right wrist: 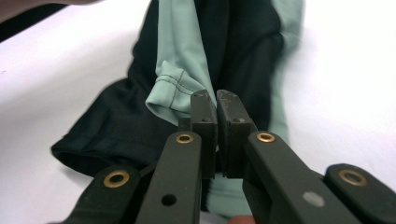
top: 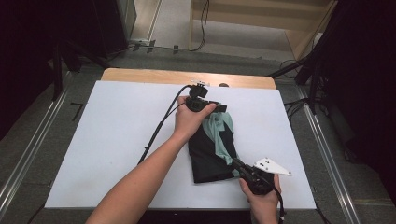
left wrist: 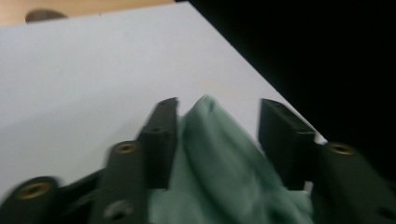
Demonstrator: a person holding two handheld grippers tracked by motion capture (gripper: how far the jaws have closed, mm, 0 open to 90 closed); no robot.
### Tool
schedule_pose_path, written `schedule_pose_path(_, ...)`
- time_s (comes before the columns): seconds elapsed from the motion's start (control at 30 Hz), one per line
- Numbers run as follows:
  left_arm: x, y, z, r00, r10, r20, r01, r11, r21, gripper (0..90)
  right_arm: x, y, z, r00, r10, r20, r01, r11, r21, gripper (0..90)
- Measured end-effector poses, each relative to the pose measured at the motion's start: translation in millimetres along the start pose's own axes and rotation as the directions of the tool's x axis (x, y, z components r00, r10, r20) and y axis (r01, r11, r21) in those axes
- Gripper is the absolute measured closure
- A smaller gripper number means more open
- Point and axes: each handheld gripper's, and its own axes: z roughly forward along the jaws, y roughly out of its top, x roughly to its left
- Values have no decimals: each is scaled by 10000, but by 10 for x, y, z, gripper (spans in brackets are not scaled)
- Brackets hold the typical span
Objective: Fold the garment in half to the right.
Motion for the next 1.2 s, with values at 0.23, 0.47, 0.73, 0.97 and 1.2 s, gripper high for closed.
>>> schedule_pose_path(0.23, 108, -106, -383, 9998, 188, -61, -192, 9974, -688, 309, -185, -88, -2, 9924, 197, 1216, -306, 9956, 882, 764)
schedule_pose_path(0.47, 389, -391, -551, 9974, -228, -678, 219, 9996, -149, 333, -298, -35, -172, 9930, 243, 1153, -268, 9994, 196, 587)
schedule_pose_path(0.73, 619, -675, -606, 9892, -718, -1278, 747, 9970, 178, 369, -96, 155, -186, 9982, -579, -176, 566, 9961, -679, 437)
schedule_pose_path(0.97, 611, -734, -615, 9890, -594, -1356, 637, 9976, 276, 380, 54, 292, 7, 9946, -1034, 40, 1034, 9946, -44, 462)
schedule_pose_path(1.2, 607, -743, -614, 9895, -530, -1341, 573, 9980, 282, 397, -124, 208, 79, 9985, -514, 197, 489, 9925, 1119, 835)
